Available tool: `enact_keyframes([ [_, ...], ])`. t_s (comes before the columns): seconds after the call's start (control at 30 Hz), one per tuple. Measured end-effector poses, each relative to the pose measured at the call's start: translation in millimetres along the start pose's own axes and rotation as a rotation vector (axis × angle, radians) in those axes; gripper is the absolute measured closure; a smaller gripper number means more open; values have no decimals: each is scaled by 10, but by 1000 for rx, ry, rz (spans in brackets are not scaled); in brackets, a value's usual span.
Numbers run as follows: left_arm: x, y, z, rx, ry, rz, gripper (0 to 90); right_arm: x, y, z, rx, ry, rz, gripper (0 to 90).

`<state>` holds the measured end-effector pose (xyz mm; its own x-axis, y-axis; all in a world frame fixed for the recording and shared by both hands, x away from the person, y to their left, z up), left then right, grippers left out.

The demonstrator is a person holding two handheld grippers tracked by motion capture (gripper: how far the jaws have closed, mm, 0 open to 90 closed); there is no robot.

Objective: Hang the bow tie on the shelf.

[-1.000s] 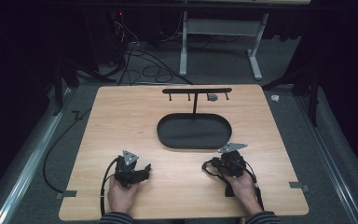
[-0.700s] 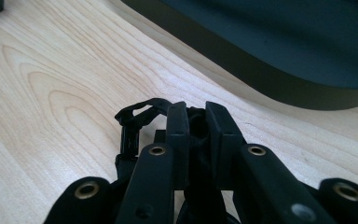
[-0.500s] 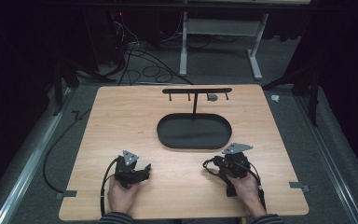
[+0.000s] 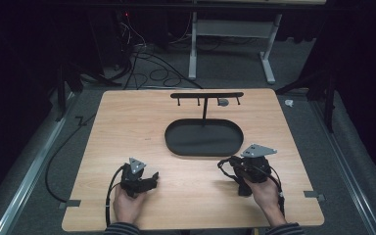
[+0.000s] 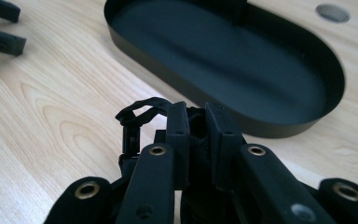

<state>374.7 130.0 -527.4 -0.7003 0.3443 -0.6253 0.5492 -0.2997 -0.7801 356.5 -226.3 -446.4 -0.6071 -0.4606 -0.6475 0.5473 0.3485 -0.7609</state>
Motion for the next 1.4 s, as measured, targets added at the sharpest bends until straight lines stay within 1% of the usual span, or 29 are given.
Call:
enact_keyframes([
  [0.07, 0, 0, 0, 0, 0, 0, 246, -13, -21, -1, 2, 0, 7, 824],
  [0.17, 0, 0, 0, 1, 0, 0, 246, -50, -91, -2, 25, -11, 14, 823],
  [0.2, 0, -1, -1, 1, -1, 0, 245, -71, -116, -1, 31, -19, 25, 823],
  [0.23, 0, -1, -1, 1, -1, 0, 245, -71, -116, -1, 31, -19, 25, 823],
  [0.37, 0, -1, -1, 1, 0, 0, 244, -99, -164, 24, 33, -6, 41, 823],
  [0.4, 0, -1, -1, 2, 0, 0, 244, -110, -181, 42, 31, -3, 53, 823],
  [0.57, 0, 0, 1, 0, 1, 0, 245, -133, -227, 75, 29, 4, 68, 823],
  [0.67, 0, 0, 1, 0, 1, 0, 245, -152, -270, 98, 35, 3, 84, 823],
  [0.7, 0, 0, 1, 0, 1, 0, 244, -162, -294, 111, 36, 11, 91, 823],
  [1.0, 0, 0, 1, -1, 1, 0, 244, -214, -319, 165, 27, 14, 108, 823],
  [1.2, 0, 0, 1, -1, 1, 0, 244, -265, -330, 222, 22, 32, 118, 822],
  [1.27, 0, 0, 1, -1, 1, 0, 244, -290, -344, 236, 9, 42, 127, 823],
  [1.4, 0, 0, 0, -2, 2, 0, 244, -345, -376, 253, 2, 37, 147, 822],
])
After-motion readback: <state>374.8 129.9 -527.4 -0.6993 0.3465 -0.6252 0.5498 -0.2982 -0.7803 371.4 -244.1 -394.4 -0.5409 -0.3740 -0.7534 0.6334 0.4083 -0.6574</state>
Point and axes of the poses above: each handheld gripper's, and its own axes: y roughly forward along the jaws, x roughly out of its underside, z roughly to its right, the point moved 3 cm from there along y, roughly forward along the jaws, and after that the axes turned 9 degrees about -z, right-handed, at the moved point
